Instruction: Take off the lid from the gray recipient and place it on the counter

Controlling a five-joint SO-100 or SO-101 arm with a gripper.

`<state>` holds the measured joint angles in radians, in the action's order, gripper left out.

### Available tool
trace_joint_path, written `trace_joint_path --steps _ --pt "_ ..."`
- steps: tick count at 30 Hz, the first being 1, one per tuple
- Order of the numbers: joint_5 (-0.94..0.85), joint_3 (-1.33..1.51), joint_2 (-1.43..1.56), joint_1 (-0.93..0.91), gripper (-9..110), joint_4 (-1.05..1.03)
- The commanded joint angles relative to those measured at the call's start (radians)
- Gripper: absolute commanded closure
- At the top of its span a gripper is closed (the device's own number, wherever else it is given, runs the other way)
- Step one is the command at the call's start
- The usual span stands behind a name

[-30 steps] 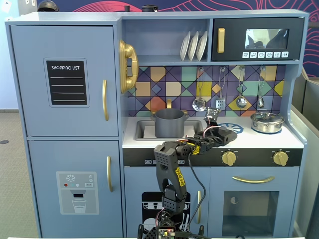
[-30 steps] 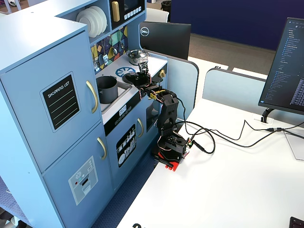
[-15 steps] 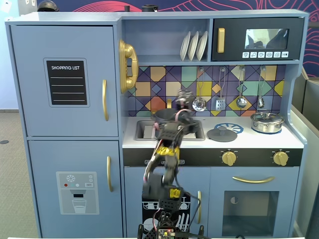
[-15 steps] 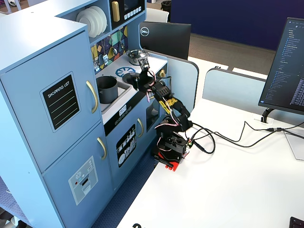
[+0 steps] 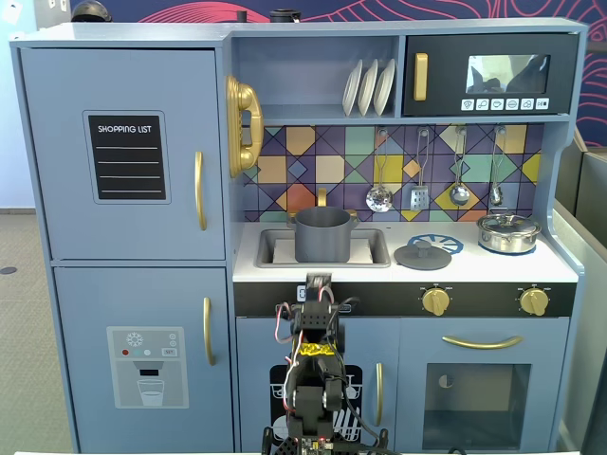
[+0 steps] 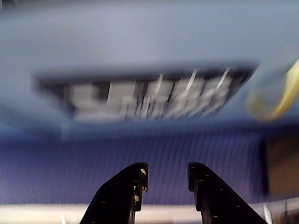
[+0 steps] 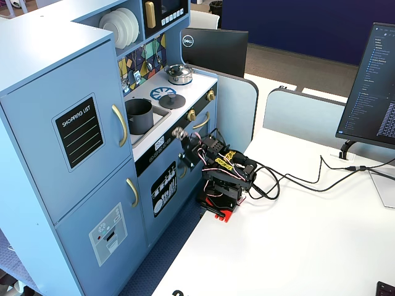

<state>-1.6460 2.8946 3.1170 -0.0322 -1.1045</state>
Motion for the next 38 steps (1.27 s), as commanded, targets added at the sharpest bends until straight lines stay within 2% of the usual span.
trace_joint_path --steps 1,4,8,11,38 --pt "0.031 0.063 0.048 0.032 102 -0.141" --pt "0.003 0.106 0.06 0.038 102 -0.282" --pt "0.064 0.106 0.06 0.041 102 -0.419" --pt "0.137 0.106 0.06 0.035 102 -0.425" --pt "0.135 0.106 0.061 0.037 94 -0.425"
